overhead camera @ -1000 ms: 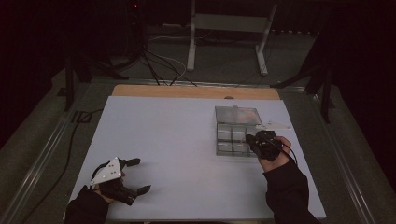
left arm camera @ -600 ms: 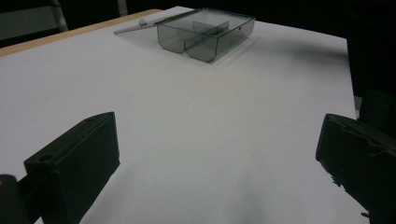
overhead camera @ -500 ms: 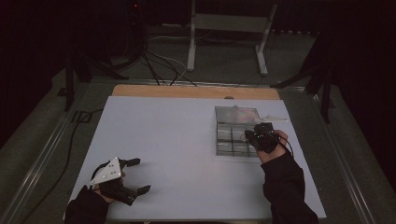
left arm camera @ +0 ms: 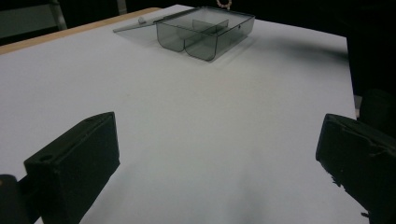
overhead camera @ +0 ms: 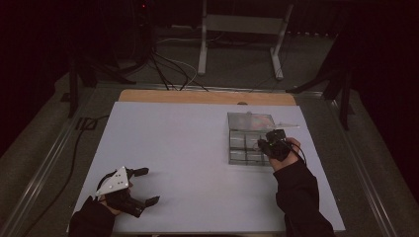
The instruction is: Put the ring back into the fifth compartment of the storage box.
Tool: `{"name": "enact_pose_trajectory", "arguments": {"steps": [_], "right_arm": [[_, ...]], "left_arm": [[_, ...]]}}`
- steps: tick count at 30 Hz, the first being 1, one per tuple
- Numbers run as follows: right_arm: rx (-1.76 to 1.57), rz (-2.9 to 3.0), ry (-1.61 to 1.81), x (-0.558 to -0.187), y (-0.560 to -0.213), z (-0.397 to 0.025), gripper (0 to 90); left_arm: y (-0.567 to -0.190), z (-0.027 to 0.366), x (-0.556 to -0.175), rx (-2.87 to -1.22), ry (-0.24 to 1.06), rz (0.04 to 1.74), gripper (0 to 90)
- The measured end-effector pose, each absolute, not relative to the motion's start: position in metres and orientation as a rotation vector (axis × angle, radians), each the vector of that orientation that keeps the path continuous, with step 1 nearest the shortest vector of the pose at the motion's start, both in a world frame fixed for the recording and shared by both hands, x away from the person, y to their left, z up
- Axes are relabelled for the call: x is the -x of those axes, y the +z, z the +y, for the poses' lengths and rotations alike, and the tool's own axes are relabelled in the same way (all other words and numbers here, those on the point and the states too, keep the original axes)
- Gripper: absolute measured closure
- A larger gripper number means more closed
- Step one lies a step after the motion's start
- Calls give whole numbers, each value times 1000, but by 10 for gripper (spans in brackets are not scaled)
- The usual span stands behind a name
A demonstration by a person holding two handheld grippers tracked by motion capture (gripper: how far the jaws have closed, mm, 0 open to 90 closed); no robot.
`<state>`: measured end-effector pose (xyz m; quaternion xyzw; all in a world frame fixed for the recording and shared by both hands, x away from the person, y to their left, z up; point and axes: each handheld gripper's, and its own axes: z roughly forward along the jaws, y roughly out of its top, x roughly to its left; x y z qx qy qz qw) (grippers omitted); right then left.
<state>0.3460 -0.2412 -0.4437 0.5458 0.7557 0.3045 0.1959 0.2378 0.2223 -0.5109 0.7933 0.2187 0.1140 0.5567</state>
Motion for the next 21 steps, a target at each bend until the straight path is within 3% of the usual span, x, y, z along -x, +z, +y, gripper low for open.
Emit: {"name": "enact_pose_trajectory", "arguments": {"steps": [21], "right_arm": [[-1594,2162,791,-358,-472,-243,874]], "left_arm": [[-510,223,-238,-1862,265,517,6]]}}
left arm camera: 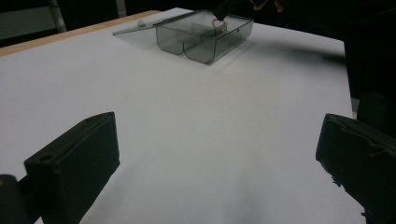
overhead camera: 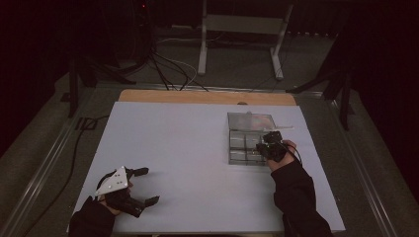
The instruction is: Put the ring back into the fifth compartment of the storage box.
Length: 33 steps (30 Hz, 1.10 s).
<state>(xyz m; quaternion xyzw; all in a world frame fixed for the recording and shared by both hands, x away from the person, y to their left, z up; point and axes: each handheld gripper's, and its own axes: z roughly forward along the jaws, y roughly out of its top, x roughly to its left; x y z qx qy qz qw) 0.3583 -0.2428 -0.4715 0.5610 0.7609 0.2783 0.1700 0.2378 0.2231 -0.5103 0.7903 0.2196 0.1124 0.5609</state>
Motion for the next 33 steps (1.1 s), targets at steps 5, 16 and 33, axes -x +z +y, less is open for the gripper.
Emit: {"name": "enact_pose_trajectory", "arguments": {"steps": [5,16,33], "right_arm": [[-1604,2178,779,-360,-478,-243,873],[-1603,2215,764,-363,-484,-239,860],[-1437,2184,1048,-346,-449,-241,317]], "left_arm": [[-510,223,-238,-1862,265,518,7],[-510,223,-238,-1861,258,516,7],[-510,223,-238,-1859,260,517,7]]}}
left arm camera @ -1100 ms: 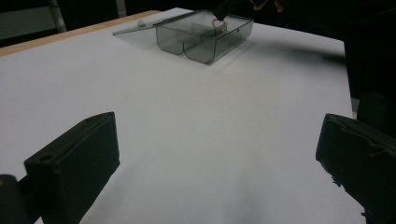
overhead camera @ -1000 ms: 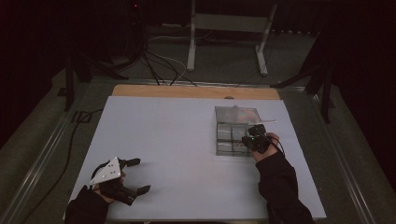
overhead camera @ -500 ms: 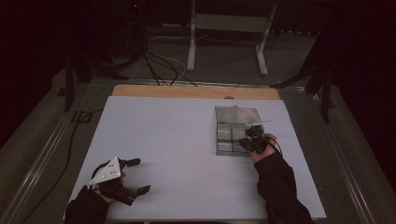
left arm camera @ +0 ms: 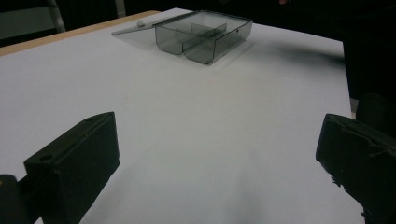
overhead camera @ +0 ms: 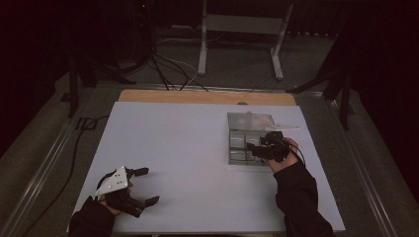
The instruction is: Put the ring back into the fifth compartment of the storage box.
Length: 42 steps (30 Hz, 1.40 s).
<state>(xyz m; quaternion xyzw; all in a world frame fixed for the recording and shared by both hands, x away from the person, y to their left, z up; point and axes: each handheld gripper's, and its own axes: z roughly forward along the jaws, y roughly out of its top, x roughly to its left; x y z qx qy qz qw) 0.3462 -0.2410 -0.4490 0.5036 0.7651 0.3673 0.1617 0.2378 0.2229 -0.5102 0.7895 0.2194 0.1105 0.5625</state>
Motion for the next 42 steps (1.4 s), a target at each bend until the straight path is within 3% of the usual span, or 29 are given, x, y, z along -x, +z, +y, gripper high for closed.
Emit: {"name": "enact_pose_trajectory", "arguments": {"steps": [5,9,13,25,42], "right_arm": [[-1401,2178,1106,-341,-443,-241,153],[-1360,2149,1144,-334,-436,-243,129],[-1305,2148,1199,-326,-429,-245,17],[-1253,2138,1222,-298,-426,-255,7],[-1219,2252,1182,-270,-470,-271,7]], "left_arm": [[-510,223,-238,-1855,258,517,7],[-510,223,-238,-1855,259,517,6],[-510,223,-238,-1852,263,518,7],[-510,223,-237,-1855,261,516,6],[-510,223,-237,-1855,261,513,7]]}}
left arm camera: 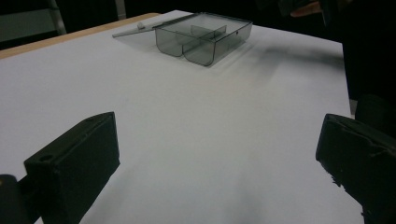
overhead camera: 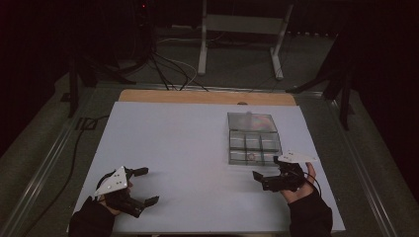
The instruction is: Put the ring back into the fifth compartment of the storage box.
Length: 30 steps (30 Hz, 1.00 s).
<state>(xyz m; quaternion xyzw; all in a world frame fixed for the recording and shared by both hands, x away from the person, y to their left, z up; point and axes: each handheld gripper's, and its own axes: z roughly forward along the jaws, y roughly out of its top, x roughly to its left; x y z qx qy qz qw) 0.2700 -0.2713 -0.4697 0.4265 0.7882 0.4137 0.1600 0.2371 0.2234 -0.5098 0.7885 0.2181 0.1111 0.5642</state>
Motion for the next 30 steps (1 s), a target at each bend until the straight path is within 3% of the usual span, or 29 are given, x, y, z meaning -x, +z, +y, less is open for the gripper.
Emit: {"name": "enact_pose_trajectory", "arguments": {"steps": [18,30], "right_arm": [[-1172,2331,1189,-245,-506,-301,0],[-1118,2308,1264,-243,-509,-310,0]], "left_arm": [[-510,223,-237,-1859,257,506,6],[-511,222,-237,-1863,253,507,6]]}}
